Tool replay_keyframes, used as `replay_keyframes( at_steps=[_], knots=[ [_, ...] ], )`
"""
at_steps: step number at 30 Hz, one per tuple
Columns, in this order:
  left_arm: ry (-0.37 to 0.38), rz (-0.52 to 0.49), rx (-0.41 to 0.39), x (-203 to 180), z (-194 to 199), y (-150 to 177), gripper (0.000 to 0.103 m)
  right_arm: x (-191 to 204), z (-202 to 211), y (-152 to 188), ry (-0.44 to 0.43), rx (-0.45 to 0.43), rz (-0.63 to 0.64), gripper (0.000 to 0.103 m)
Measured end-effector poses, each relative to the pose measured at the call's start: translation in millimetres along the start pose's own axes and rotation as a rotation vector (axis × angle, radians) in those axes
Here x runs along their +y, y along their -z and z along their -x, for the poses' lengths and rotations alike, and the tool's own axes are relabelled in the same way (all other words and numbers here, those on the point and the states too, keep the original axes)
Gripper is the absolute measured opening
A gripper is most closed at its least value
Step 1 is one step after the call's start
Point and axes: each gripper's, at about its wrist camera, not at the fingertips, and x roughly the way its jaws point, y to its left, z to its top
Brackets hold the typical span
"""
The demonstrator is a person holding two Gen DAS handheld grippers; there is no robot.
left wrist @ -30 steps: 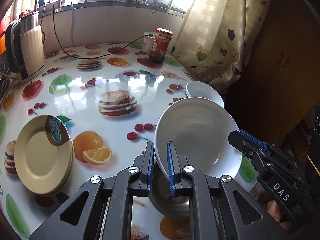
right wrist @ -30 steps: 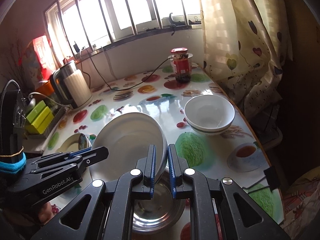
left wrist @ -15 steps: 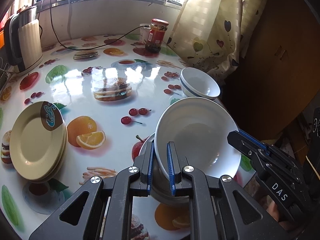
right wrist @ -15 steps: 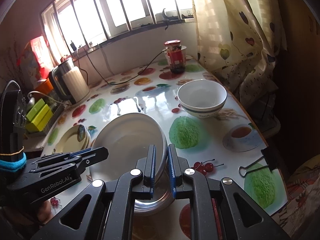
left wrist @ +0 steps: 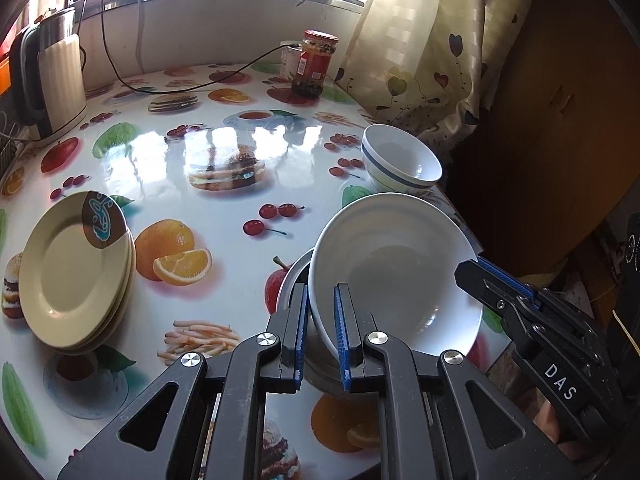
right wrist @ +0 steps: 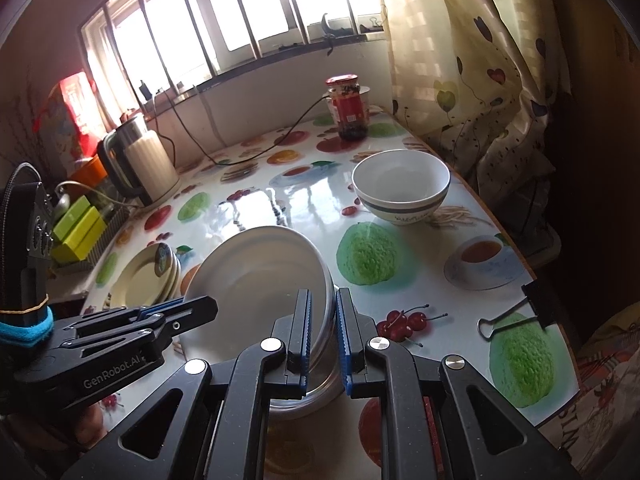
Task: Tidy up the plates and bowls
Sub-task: 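Lower the white bowl into the steel bowl and open both grippers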
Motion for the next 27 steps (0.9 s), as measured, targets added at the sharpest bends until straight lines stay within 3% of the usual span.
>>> replay_keyframes(
  at_steps=[27],
  knots=[
    [-0.019, 0.011, 0.044, 3, -12, 11, 0.013, -1, -8, 15, -0.014, 0.032, -0.019, 0.013]
  ],
)
